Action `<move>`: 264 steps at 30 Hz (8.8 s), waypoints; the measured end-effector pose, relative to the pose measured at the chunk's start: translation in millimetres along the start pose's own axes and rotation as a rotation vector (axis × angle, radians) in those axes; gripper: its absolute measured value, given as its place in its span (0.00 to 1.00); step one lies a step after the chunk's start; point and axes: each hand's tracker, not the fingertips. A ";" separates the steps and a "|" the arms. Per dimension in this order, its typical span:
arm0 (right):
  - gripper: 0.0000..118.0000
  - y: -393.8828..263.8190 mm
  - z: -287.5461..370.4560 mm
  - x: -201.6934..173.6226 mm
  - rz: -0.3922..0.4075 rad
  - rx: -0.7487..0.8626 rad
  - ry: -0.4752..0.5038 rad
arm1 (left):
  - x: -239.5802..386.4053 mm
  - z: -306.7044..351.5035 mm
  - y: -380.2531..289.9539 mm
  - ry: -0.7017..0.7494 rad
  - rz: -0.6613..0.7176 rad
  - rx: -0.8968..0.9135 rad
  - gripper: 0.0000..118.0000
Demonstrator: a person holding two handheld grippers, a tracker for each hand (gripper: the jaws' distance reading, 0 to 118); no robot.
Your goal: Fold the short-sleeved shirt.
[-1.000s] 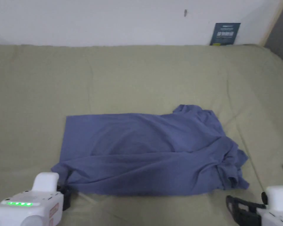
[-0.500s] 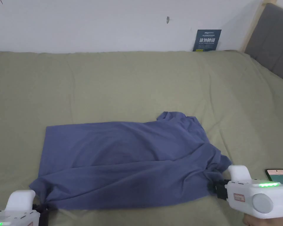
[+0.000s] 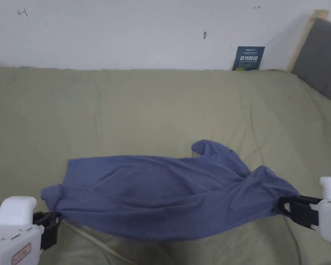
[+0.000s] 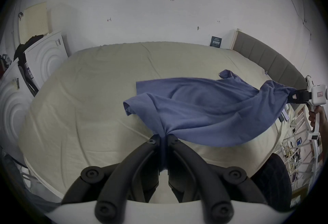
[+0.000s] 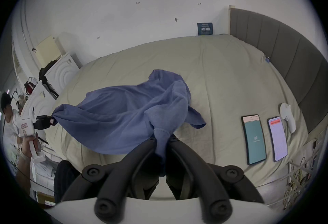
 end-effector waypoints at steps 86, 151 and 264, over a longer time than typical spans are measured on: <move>0.62 72.8 -287.4 38.7 0.123 -0.295 -0.171 | -29.4 -161.8 73.9 -0.074 -0.032 -0.050 0.04; 0.00 -97.4 75.6 -141.9 0.092 0.317 0.013 | -168.7 -47.1 -129.2 -0.716 0.823 -0.250 1.00; 0.00 -121.5 59.7 -137.5 -0.007 0.238 0.107 | -32.7 -149.6 -93.2 -0.599 0.601 -0.360 0.14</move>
